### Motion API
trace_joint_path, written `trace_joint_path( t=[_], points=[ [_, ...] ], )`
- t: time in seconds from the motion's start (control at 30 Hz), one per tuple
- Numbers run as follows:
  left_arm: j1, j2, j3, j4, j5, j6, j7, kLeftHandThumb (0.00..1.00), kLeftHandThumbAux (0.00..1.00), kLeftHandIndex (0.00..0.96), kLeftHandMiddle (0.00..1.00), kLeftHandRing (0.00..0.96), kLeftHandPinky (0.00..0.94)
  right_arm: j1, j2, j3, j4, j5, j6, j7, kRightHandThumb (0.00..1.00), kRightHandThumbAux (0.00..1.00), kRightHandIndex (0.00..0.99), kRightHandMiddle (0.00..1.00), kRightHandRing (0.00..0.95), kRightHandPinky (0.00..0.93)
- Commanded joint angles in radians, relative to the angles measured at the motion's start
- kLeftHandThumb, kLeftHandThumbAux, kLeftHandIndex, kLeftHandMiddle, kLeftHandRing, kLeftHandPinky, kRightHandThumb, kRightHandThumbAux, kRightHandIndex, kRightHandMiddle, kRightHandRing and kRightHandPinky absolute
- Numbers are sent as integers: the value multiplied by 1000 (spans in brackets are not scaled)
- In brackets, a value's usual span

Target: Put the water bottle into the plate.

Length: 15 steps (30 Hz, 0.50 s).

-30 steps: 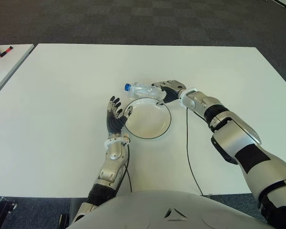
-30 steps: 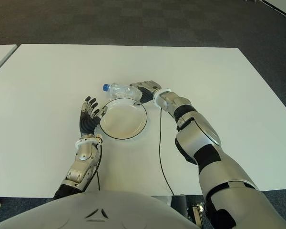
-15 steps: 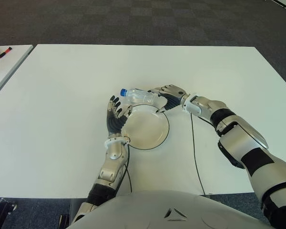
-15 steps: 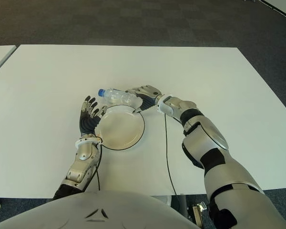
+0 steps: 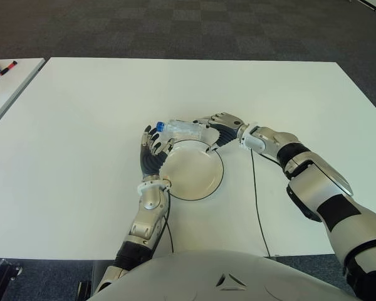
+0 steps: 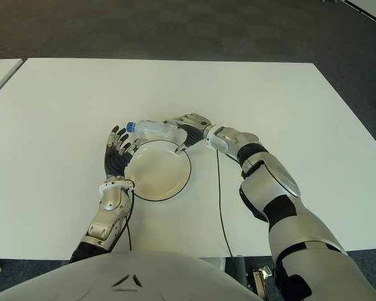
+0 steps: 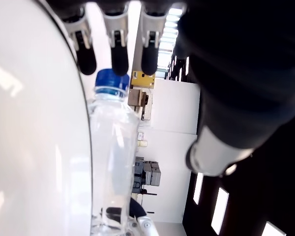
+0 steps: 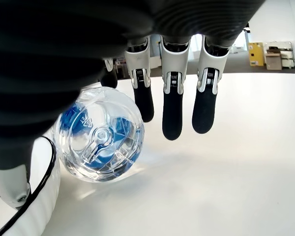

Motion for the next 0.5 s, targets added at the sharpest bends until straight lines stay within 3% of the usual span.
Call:
trace_joint_path(
  t=[0.03, 0.5],
  points=[
    [-24, -142, 10, 2, -11, 8, 8, 257, 803, 82, 144, 143, 176, 21, -6, -6, 1, -3, 5, 27, 389, 600, 31, 233, 275, 259],
    [-21, -143, 7, 2, -11, 7, 9, 270, 800, 73, 139, 139, 170, 27, -12, -8, -1, -25, 22, -20, 460, 591, 34, 248, 262, 242]
  ],
)
